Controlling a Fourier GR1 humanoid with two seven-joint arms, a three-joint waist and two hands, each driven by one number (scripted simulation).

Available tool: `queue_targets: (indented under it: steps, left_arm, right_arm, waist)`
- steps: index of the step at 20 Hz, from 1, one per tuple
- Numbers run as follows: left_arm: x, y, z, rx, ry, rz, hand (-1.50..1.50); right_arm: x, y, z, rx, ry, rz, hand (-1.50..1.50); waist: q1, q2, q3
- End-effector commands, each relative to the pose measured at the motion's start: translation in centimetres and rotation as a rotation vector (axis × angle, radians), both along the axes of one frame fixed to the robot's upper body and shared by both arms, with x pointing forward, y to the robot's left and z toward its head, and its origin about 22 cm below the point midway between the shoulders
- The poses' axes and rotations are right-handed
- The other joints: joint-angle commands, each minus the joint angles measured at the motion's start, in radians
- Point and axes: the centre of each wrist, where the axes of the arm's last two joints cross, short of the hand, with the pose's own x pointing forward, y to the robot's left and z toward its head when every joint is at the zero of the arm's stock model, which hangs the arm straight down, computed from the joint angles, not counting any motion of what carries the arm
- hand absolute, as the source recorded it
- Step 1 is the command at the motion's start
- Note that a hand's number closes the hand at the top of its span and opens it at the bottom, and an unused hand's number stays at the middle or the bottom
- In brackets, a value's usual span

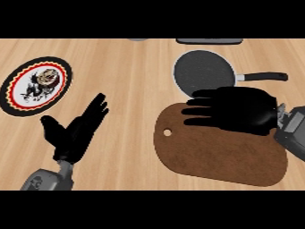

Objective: Pick the tomato from the cutting board and place it in the pan

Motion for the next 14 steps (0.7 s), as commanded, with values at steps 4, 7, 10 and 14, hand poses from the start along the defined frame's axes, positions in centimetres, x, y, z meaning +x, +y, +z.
queue_targets:
  steps: [4,7,10,14]
  left_arm:
    - [-0.4,0.6,-0.1,-0.017,0.006,0.022,0.00]
    - [0.2,0.3,0.8,-0.010,-0.003,0.019,0.00]
    - [-0.2,2.8,-0.1,0.003,-0.002,0.014,0.00]
    - [-0.6,0.2,0.2,-0.015,0.008,0.001,0.00]
  right_arm:
    - [-4.9,3.5,-2.7,-0.395,-0.236,-0.026,-1.50]
    - [-6.8,3.6,-6.1,-0.486,-0.267,-0.058,-1.50]
    - [-8.4,2.7,-7.9,-0.519,-0.294,-0.103,-1.50]
    - [-8.7,2.8,-8.5,-0.514,-0.265,-0.150,-1.50]
  waist:
    - [-0.022,-0.004,0.000]
    - [-0.020,0.003,0.002]
    - [-0.019,0.007,0.003]
    - [-0.012,0.008,0.003]
